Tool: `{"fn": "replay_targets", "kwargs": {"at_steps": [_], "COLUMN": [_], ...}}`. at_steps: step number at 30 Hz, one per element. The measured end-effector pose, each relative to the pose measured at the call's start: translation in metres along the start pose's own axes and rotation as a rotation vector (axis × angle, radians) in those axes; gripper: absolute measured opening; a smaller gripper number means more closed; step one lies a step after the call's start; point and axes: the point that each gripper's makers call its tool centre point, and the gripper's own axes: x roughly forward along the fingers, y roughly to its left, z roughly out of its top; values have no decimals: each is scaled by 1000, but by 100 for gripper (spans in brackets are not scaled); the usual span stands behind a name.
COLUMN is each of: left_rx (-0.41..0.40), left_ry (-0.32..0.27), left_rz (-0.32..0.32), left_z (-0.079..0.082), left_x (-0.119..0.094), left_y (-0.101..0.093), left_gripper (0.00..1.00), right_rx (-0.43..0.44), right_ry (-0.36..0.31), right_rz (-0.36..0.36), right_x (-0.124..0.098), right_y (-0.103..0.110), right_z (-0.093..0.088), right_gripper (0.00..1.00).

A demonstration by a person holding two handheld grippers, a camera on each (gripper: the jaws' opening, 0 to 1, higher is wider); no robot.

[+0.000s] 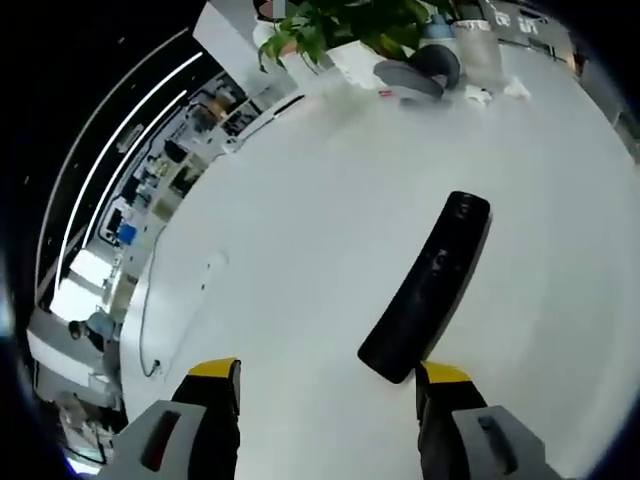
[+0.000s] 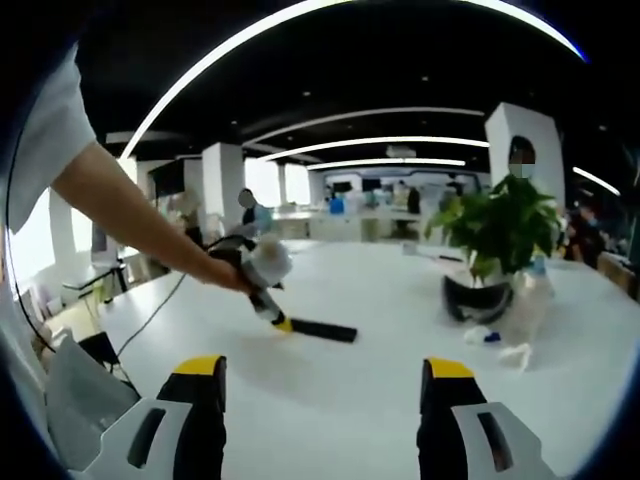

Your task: Press the specified remote control buttons in sequence, fully releasing each button before pressing the next.

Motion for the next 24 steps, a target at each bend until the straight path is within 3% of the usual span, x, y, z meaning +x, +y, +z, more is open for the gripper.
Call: {"fn": "replay_targets", "kwargs": {"at_steps": [8,11,18,24], "left_rx": [-123,-161,-262,-366], "left_ry": [-44,-94,-226,-345], "left_rz": [21,58,22,20], "left_z": [-3,-2,16,30], "left_x": [-7,-14,-35,-66], "left_y": [-5,-1,-15,-13], "left_gripper": [100,100,100,100], "right_rx": [1,2,10,17], "right_ry": [3,1,-3,-10], "right_rz": [6,8,9,5], "right_x": [0,0,-1,-2], "right_y": [1,1,1,-1], "right_z": [0,0,1,2], "right_gripper": [78,79,79,79]}}
